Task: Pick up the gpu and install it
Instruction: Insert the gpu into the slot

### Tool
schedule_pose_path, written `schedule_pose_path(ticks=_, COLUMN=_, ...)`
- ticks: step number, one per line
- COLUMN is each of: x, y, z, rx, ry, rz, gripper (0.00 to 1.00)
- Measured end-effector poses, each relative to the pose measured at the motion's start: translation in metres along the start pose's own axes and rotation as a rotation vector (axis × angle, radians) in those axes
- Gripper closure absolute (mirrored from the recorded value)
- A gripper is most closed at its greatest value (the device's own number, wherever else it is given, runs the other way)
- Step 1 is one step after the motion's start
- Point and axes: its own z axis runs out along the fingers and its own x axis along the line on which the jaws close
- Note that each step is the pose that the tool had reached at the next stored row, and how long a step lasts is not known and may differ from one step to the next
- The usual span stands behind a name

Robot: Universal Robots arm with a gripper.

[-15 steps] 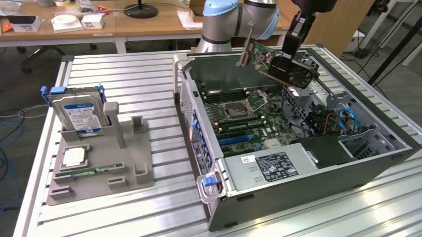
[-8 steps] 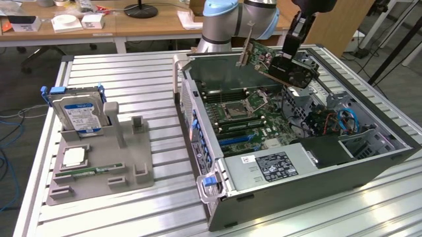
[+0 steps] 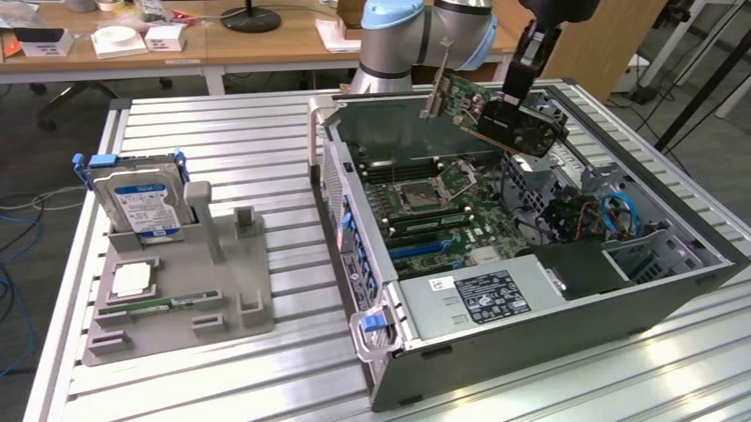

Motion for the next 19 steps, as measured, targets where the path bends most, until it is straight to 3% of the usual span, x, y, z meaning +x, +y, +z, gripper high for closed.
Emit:
schedule_pose_path(ticks=12, x=0.0000, y=0.0000, z=0.0000, rx=-0.0022, ry=0.0022, rz=-0.089, gripper=0.74)
schedule_pose_path(ticks=19, x=0.0000, y=0.0000, z=0.0000, rx=-0.0041, ry=0.0042, rz=-0.169, gripper=0.74)
